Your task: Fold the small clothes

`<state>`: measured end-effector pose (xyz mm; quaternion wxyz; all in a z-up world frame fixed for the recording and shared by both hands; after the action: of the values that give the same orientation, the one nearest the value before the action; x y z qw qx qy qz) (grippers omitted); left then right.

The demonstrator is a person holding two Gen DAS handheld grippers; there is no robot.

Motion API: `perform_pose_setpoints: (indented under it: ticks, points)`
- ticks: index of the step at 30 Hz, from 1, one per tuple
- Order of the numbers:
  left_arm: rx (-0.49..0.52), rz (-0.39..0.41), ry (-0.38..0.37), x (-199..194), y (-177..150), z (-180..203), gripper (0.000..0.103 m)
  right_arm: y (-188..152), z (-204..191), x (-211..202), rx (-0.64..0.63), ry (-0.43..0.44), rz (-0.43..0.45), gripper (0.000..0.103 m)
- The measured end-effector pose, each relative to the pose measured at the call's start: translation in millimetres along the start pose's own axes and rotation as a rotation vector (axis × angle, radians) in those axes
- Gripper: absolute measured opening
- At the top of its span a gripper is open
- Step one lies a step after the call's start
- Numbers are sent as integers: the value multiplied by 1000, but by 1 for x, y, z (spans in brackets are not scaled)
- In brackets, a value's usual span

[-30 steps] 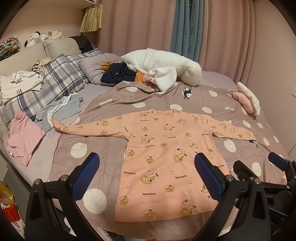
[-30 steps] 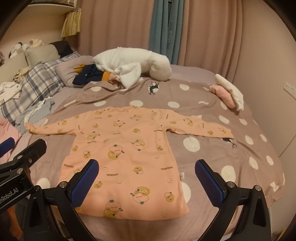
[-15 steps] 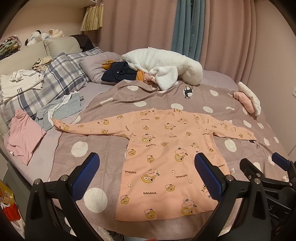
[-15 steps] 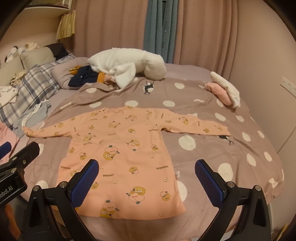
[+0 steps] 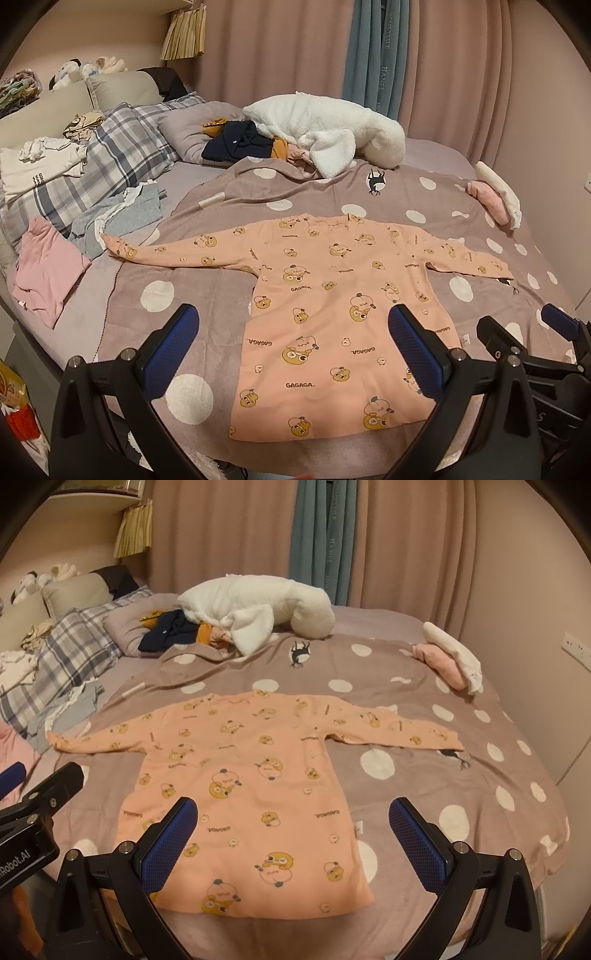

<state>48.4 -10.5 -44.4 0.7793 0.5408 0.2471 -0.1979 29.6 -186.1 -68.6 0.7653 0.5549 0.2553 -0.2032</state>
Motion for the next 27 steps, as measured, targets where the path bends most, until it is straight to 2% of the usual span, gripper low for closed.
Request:
perform_pose_setpoints:
  ticks: [27]
  points:
    - [1,9,-10,-3,1,4,102,-2,-2,2,6,31,12,103]
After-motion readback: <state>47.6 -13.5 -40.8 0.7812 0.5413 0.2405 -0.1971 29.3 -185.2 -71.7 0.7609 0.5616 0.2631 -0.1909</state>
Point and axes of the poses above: each gripper's, at about its wrist camera, not at the fingertips, and x roughly the way its jaws point, z to its right, y to its top, the point moved 10 cm from there along x, roughly the way its jaws point, and after that the axes turned 15 degrees about -x, right-handed, at the moved point
